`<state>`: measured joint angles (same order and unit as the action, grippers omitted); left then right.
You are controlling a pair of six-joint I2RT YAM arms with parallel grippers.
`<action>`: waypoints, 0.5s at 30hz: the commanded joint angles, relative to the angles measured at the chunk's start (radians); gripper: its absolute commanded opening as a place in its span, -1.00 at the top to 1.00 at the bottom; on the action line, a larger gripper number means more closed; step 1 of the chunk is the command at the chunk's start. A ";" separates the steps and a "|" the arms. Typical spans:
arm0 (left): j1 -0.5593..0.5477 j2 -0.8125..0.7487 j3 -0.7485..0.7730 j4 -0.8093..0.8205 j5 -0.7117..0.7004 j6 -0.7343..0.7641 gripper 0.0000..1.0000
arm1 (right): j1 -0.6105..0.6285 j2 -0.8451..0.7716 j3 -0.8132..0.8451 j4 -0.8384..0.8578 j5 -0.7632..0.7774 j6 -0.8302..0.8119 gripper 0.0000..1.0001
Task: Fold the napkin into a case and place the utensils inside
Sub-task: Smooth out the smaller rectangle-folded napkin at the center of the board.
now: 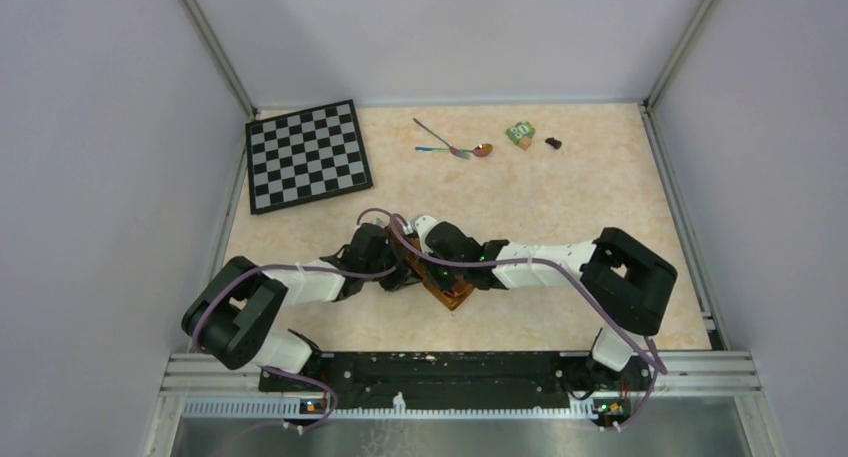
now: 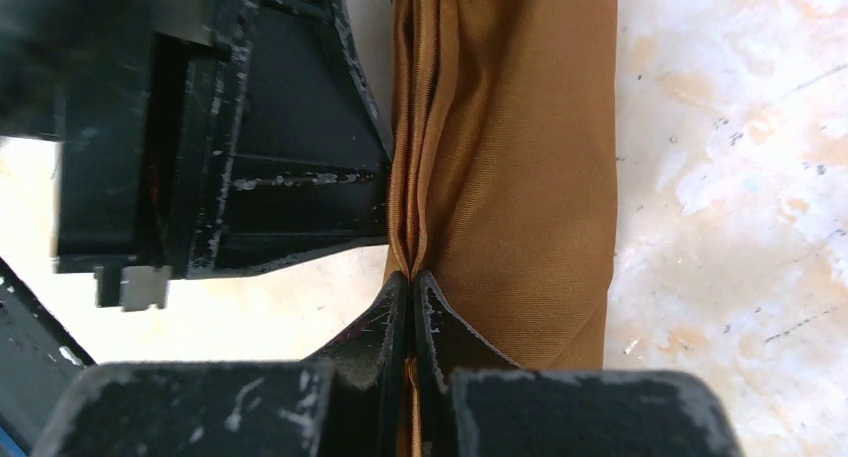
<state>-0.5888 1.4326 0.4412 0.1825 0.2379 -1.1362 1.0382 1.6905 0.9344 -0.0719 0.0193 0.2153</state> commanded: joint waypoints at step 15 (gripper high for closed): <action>0.136 -0.386 -0.115 -0.173 0.006 0.030 -0.19 | -0.053 0.046 -0.111 0.176 -0.073 0.098 1.00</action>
<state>-0.5121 1.1252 0.3218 0.0418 0.2291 -1.1137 0.9958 1.7237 0.8490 0.1097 -0.0414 0.3126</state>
